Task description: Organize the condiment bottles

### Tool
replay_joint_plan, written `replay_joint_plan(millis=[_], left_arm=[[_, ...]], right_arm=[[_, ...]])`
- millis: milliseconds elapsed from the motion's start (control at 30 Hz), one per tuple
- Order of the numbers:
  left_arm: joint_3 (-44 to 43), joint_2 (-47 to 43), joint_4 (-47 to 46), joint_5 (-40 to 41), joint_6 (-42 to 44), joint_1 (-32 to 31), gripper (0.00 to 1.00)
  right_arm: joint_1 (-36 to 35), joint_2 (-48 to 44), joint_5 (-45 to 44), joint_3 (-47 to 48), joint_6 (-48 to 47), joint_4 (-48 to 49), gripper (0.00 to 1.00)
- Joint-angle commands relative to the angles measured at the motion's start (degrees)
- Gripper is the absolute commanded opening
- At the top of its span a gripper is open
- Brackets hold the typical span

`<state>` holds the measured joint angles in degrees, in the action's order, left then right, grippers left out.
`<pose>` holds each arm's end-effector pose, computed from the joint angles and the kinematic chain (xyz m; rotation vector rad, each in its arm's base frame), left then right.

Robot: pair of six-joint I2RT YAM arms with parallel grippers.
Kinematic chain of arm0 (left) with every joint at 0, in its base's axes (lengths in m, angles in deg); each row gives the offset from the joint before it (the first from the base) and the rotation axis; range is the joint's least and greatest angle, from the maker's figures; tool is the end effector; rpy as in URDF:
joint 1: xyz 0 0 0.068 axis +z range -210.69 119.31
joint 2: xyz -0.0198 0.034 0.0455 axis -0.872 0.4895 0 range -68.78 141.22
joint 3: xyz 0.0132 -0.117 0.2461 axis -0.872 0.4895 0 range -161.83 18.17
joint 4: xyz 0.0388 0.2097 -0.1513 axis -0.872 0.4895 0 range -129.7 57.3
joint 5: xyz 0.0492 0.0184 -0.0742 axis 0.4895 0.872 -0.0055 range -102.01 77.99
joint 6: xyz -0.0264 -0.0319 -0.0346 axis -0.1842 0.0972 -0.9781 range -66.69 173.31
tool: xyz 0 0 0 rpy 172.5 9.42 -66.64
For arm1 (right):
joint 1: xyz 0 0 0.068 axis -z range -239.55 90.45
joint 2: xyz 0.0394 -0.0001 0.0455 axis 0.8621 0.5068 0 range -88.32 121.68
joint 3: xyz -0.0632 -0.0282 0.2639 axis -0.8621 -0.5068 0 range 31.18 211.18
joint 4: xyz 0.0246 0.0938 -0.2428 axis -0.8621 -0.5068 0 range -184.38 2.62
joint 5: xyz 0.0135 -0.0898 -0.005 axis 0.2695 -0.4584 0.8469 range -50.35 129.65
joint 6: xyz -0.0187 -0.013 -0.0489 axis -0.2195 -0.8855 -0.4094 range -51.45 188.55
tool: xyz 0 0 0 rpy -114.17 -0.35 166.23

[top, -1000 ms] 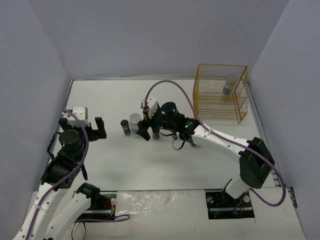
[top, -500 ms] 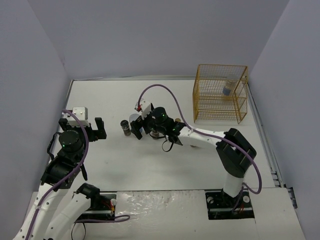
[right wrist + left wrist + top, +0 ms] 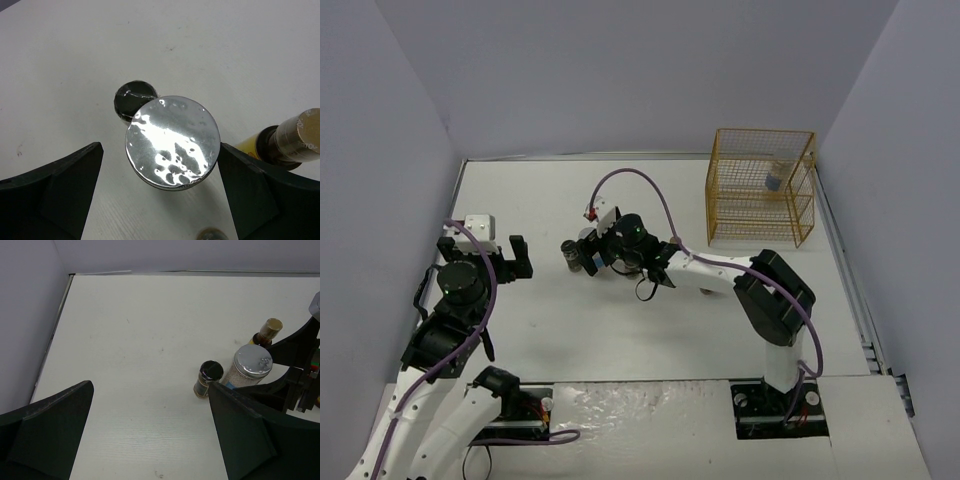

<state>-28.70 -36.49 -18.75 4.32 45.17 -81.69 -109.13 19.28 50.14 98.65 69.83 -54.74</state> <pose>0.1215 -0.0359 0.3622 -0.0261 1.6794 -0.1436 0.2765 0.3347 0.2390 -0.8505 1.5498 0.8098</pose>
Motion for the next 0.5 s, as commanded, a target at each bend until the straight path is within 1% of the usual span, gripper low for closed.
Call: replay_joint_plan(millis=[0, 100, 200, 233, 333, 433, 467], left_arm=[[-1.7, 0.4, -2.4, -0.2, 0.0, 0.0, 0.97], [-1.8, 0.3, -2.4, -0.1, 0.1, -0.1, 0.97], [-1.8, 0.4, -2.4, -0.2, 0.1, 0.0, 0.97], [-1.8, 0.3, -2.4, -0.2, 0.1, 0.0, 0.97], [-1.8, 0.3, -2.4, -0.3, 0.1, -0.1, 0.97], [-1.8, 0.3, -2.5, -0.4, 0.1, -0.1, 0.97], [-1.8, 0.3, -2.5, -0.4, 0.1, 0.0, 0.97]], right_arm=[[-0.1, -0.2, -1.7, 3.7, -0.1, 5.5, 0.92], [-0.1, 0.5, -1.9, 4.2, -0.4, 5.3, 0.87], [-0.1, 0.9, -1.9, 4.5, -0.7, 4.6, 0.77], [-0.1, 0.8, -1.9, 4.4, -0.8, 4.6, 0.73], [-0.1, 0.1, -1.7, 3.9, -0.8, 4.1, 0.56], [-0.2, -2.1, -1.3, 3.0, -0.5, 2.5, 0.43], [-0.2, -3.3, -1.1, 2.7, -0.3, 2.2, 0.37]])
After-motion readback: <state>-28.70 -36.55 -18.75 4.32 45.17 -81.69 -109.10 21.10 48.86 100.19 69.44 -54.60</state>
